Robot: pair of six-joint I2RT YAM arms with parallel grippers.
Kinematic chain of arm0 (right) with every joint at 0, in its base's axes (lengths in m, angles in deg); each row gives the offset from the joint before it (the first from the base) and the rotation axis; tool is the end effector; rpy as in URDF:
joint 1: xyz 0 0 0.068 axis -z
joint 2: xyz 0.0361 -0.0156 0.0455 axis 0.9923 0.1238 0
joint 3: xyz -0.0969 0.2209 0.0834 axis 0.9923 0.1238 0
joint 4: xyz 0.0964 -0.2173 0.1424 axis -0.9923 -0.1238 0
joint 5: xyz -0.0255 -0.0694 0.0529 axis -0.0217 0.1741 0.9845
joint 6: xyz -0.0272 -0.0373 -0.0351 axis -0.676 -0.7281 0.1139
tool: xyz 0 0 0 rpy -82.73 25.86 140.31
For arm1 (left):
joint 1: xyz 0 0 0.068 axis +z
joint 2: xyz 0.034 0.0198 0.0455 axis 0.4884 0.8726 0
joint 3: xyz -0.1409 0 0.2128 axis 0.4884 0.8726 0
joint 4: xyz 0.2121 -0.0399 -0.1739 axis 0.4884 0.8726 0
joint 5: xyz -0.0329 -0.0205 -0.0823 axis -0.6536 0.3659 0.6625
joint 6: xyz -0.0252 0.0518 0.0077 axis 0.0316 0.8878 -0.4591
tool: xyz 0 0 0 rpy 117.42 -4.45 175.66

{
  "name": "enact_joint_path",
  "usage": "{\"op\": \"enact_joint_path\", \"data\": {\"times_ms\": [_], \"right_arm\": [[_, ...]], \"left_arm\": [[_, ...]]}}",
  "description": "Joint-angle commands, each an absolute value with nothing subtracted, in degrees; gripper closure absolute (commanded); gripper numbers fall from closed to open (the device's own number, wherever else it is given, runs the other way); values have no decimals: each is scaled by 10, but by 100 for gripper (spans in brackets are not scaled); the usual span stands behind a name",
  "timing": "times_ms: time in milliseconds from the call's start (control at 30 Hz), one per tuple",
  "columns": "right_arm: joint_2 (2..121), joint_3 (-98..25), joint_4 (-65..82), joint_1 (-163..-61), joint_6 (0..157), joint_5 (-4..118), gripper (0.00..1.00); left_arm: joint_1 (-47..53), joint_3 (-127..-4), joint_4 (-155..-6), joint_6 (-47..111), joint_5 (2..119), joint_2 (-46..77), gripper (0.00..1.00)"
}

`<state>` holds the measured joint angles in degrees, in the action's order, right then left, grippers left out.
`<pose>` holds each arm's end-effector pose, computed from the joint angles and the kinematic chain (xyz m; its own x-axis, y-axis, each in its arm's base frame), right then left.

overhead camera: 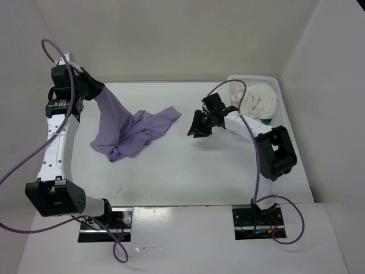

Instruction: Fold and stack the t-shirts

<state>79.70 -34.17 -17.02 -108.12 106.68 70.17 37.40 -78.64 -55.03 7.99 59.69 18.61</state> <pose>0.3471 0.1797 0.2038 -0.9277 0.1563 -0.3391 -0.0746 0.8123 0.5784 0.3322 0.0420 0.4121 -0.2190 -0.6091 -0.7623 -0.1754 0.7931 -0.5833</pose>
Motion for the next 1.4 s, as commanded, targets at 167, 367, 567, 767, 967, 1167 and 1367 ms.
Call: {"op": "enact_joint_path", "data": {"times_ms": [167, 367, 567, 767, 967, 1167, 1367], "right_arm": [[991, -524, -67, -1079, 1069, 619, 48], [1080, -579, -30, -1079, 1144, 604, 41], [1158, -634, -25, -1079, 1200, 603, 44], [1198, -659, -20, -1079, 1252, 583, 57], [1212, -659, -7, -1079, 1299, 576, 66], [1222, -695, -13, -1079, 1280, 571, 98], [1148, -695, -31, -1079, 1232, 529, 100]], "left_arm": [[383, -779, -586, 70, 578, 171, 100], [388, -772, -591, 59, 597, 182, 100], [388, -760, -602, 59, 607, 193, 100], [388, -749, -607, 54, 613, 199, 100], [393, -749, -612, 49, 613, 210, 100], [399, -749, -612, 49, 613, 215, 100], [399, -754, -623, 44, 618, 220, 100]]}}
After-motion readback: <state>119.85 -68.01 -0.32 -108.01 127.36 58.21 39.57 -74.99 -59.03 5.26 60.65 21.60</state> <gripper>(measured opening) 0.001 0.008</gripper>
